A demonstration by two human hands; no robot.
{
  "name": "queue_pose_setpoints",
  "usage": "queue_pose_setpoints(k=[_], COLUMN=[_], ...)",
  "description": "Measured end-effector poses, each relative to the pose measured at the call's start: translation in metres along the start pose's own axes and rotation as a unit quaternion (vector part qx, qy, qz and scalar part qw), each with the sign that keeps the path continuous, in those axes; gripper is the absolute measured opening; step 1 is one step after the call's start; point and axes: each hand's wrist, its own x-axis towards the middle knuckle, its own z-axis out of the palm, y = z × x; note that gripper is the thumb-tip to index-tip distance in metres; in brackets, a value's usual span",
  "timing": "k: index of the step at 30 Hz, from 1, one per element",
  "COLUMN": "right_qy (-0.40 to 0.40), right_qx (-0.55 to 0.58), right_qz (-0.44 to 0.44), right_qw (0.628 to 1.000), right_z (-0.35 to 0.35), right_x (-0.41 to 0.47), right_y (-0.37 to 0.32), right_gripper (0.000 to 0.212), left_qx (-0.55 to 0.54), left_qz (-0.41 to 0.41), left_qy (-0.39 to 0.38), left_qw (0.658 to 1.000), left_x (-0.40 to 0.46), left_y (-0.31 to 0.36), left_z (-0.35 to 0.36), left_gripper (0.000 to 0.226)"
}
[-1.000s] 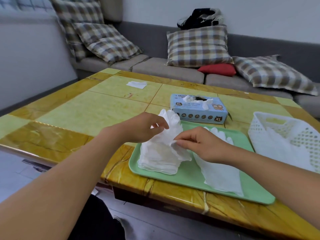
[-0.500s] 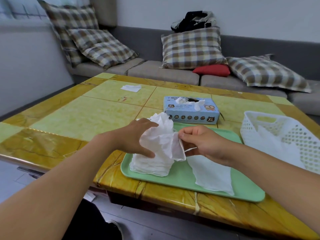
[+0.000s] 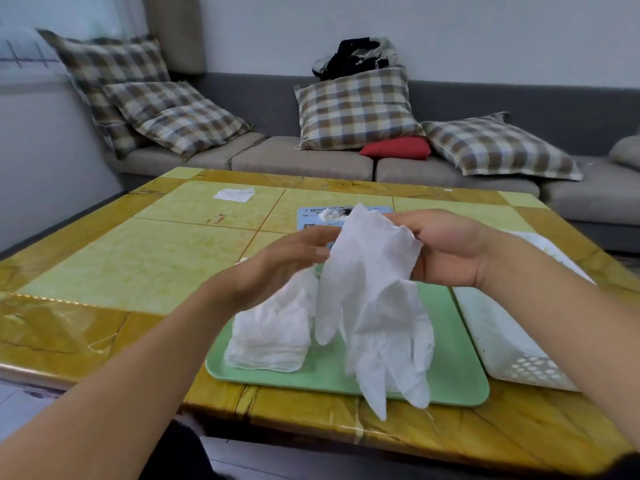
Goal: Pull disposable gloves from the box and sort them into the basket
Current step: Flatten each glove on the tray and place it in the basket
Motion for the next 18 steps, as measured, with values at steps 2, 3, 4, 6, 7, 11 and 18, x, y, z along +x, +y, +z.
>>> queue_pose_setpoints(k=[2, 3, 4, 6, 7, 11, 18], right_qy=[0.02, 0.042, 0.062, 0.09, 0.1, 0.118, 0.101], right_qx=[-0.019, -0.019, -0.008, 0.036, 0.054, 0.006, -0.028], right_qz=[0.01, 0.009, 0.006, -0.009, -0.018, -0.019, -0.093], right_qw=[1.0, 0.999, 0.998, 0.995, 0.993, 0.993, 0.99], right_z=[-0.002, -0.002, -0.004, -0.011, -0.015, -0.02, -0.02], right_x=[-0.003, -0.003, -0.004, -0.007, -0.009, -0.021, -0.039], right_y=[0.002, 0.002, 0.003, 0.005, 0.007, 0.021, 0.002], right_gripper=[0.042, 0.044, 0.049, 0.066, 0.074, 0.062, 0.04], left_qx=[-0.042, -0.037, -0.037, -0.066, -0.093, -0.168, -0.066], left_qz=[0.013, -0.001, -0.014, -0.029, -0.025, 0.007, 0.078], left_qy=[-0.004, 0.027, 0.069, 0.147, 0.174, 0.182, 0.17], left_qw=[0.999, 0.999, 0.997, 0.987, 0.98, 0.969, 0.98], left_x=[0.011, 0.019, 0.026, 0.039, 0.042, 0.046, 0.041], left_y=[0.011, 0.014, 0.016, 0.015, 0.015, 0.024, 0.048], left_z=[0.032, 0.042, 0.05, 0.056, 0.056, 0.058, 0.056], left_gripper=[0.054, 0.045, 0.038, 0.03, 0.028, 0.024, 0.024])
